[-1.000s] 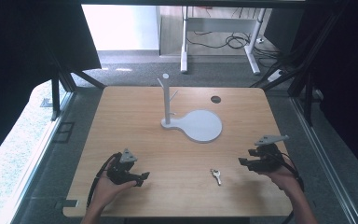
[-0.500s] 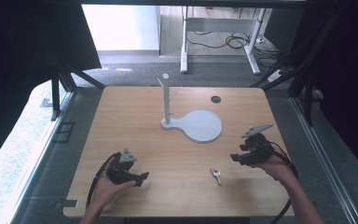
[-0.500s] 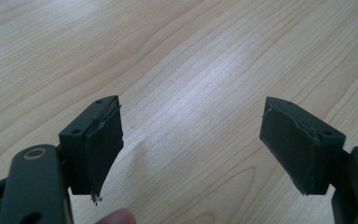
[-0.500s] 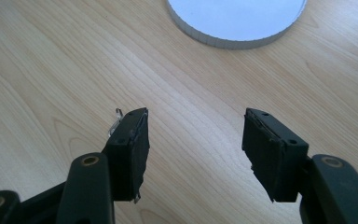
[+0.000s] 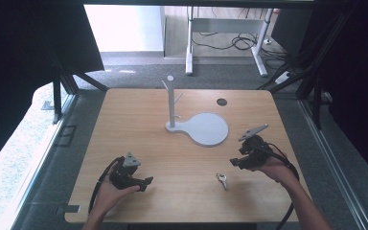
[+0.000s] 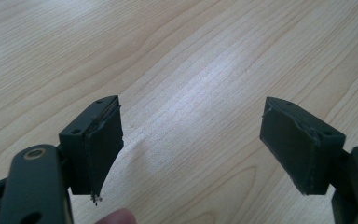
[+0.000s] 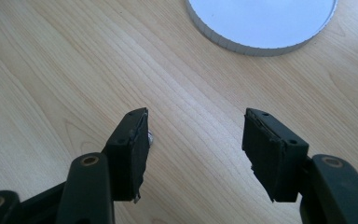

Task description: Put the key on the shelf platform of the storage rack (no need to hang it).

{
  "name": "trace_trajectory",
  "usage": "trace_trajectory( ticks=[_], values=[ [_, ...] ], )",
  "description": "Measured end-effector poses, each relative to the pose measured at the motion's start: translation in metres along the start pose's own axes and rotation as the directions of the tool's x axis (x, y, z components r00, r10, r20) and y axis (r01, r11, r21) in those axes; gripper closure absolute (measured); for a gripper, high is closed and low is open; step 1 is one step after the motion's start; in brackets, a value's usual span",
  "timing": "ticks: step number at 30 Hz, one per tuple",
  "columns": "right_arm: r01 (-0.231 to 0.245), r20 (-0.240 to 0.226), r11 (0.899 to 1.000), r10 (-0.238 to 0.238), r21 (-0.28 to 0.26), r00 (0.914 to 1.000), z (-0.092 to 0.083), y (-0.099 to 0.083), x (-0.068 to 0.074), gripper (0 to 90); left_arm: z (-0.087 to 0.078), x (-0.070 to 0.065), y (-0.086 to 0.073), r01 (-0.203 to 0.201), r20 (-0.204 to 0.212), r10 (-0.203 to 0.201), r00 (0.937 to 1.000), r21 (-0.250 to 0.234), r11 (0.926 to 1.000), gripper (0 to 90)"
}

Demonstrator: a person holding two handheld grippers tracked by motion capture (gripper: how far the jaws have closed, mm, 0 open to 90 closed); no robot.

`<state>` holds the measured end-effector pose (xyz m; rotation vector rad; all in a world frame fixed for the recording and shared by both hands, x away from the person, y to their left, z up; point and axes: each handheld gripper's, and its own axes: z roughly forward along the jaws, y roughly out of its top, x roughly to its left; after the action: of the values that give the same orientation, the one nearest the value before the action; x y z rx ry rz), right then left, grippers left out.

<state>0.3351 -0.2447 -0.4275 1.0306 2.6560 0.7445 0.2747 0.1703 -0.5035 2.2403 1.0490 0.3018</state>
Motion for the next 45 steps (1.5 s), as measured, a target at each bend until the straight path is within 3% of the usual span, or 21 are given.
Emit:
trace_trajectory(
  ticks=[25, 31, 45],
  values=[
    [0.021, -0.028, 0.996, -0.018, 0.091, 0.9995, 0.02, 0.019, 0.013, 43.9, -0.002, 0.003, -0.001, 0.005, -0.003, -0.005, 1.0, -0.005, 1.0, 21.4],
    [0.044, -0.029, 0.989, -0.041, 0.141, 0.9988, 0.031, 0.021, 0.017, 46.3, -0.002, 0.003, -0.001, 0.003, -0.002, -0.003, 1.0, -0.004, 1.0, 21.4],
    [0.058, -0.082, 0.973, -0.041, 0.221, 0.9958, 0.059, 0.02, 0.025, 53.6, -0.001, 0.004, -0.001, 0.004, 0.0, -0.004, 1.0, 0.003, 1.0, 21.4]
  ],
)
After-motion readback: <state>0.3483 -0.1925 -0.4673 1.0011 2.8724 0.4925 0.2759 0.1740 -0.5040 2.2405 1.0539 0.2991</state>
